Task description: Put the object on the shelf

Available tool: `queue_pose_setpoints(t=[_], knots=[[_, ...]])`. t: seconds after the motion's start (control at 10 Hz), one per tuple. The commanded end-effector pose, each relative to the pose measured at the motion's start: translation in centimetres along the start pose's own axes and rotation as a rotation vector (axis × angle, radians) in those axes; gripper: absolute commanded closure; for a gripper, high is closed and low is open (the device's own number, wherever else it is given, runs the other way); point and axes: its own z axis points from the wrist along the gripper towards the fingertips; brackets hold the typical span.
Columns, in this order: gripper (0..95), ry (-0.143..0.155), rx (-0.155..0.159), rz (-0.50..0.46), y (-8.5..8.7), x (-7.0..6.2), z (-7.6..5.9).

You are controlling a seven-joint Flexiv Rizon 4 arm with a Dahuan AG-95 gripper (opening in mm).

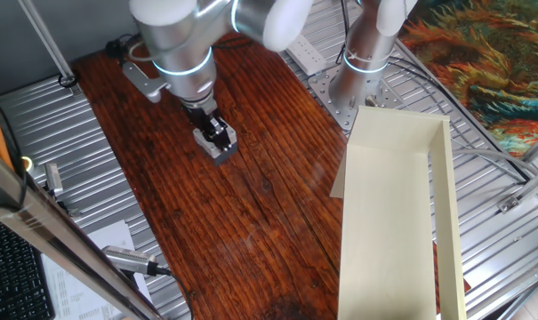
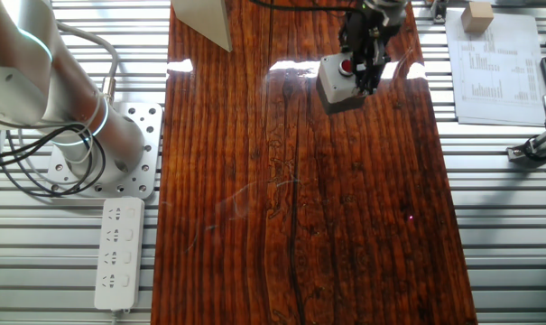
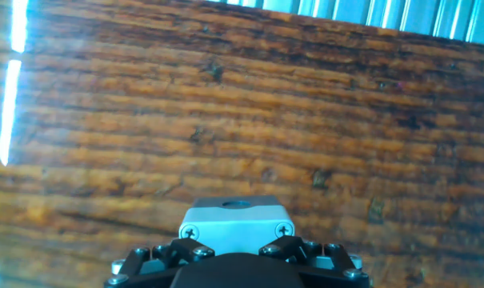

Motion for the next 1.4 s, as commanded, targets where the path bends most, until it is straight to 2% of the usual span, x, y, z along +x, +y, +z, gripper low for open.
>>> queue_pose_setpoints(t=[0.1, 0.2, 0.3, 0.4, 0.6, 0.7, 0.8, 0.9, 1.0, 1.1, 1.2, 1.4], knots=[[95.0, -0.022, -0.014, -0.049, 0.0, -0.2, -0.1], [95.0, -0.027, -0.022, -0.048, 0.2, -0.1, -0.5], [95.0, -0.023, -0.049, -0.037, 0.9, 0.0, -1.8], [95.0, -0.013, -0.062, -0.032, 2.0, 0.3, -3.7], [95.0, -0.008, -0.061, -0.015, 5.0, 1.2, -6.6], [95.0, -0.007, -0.061, -0.005, 5.9, 1.5, -7.2], [95.0, -0.009, -0.052, -0.001, 6.6, 1.6, -7.5], [95.0, -0.014, -0.049, 0.003, 6.6, 1.6, -7.5], [95.0, -0.037, -0.034, -0.008, 6.6, 1.6, -7.5], [95.0, -0.043, -0.032, -0.034, 6.6, 1.6, -7.5], [95.0, -0.033, -0.032, -0.071, 6.6, 1.6, -7.5], [95.0, -0.033, -0.045, -0.092, 6.6, 1.6, -7.5]])
